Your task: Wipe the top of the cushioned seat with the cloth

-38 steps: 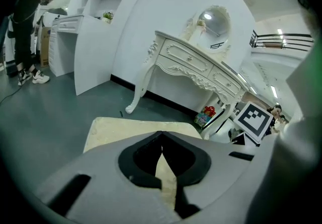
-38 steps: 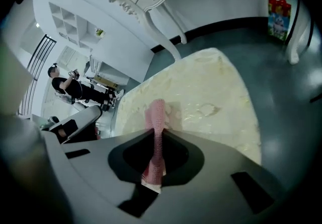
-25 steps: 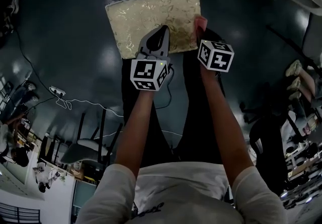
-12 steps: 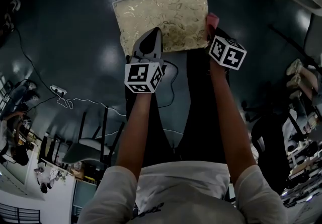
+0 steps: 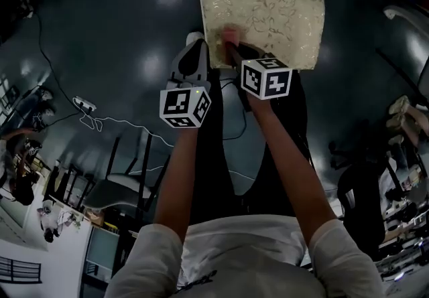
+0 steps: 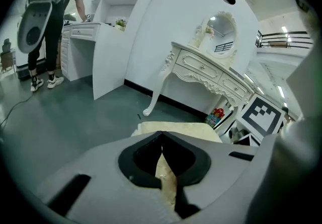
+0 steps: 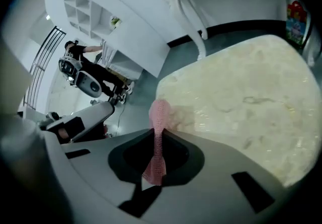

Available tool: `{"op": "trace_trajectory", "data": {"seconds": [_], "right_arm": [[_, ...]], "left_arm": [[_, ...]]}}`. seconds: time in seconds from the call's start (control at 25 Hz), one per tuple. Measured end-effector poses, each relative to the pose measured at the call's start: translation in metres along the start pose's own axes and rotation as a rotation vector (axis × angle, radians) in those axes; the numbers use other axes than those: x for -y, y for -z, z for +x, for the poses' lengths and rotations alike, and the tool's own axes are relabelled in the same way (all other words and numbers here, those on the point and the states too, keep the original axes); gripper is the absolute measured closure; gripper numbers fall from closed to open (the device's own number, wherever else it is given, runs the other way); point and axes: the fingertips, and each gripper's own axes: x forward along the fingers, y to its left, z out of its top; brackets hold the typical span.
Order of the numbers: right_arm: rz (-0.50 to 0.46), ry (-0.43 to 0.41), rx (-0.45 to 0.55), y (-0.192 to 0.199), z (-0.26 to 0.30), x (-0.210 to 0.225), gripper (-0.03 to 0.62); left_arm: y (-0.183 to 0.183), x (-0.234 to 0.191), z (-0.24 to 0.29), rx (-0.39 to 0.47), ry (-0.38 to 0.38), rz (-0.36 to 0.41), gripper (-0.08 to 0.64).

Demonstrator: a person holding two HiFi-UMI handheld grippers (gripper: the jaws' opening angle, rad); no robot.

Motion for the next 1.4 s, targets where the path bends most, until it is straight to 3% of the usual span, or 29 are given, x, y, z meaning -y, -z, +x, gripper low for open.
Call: {"op": "trace_trajectory", "data": {"seconds": [0.12,0.24,0.44,1.0,1.4], "right_arm": [[-0.021,-0.05,-0.082,0.016,0.037,-0.033,0.565],[-0.007,-0.046,-0.147,0.03,0.06,-0.042,0.565],[-0.009,-0.022,-0.134,0.028,0.058,-0.03,0.565],[0.091,0.038,-0.017,0.008,-0.038,0.077,0.565],[0.113,0.139,0.052,-0.005,-0.117,0.171,0.565]], "left_arm": [[-0.005,-0.03,-0.014,0.008,-0.032,-0.001,0.546],[-0.008,-0.049,-0.022,0.013,-0.056,-0.009,0.546],[0.0,-0.05,-0.019,0.006,-0.06,-0.02,0.546],[0.004,0.061,0.04,-0.013,0.044,0.013,0.546],[0.023,0.139,0.082,-0.041,0.098,0.042,0.545]]}}
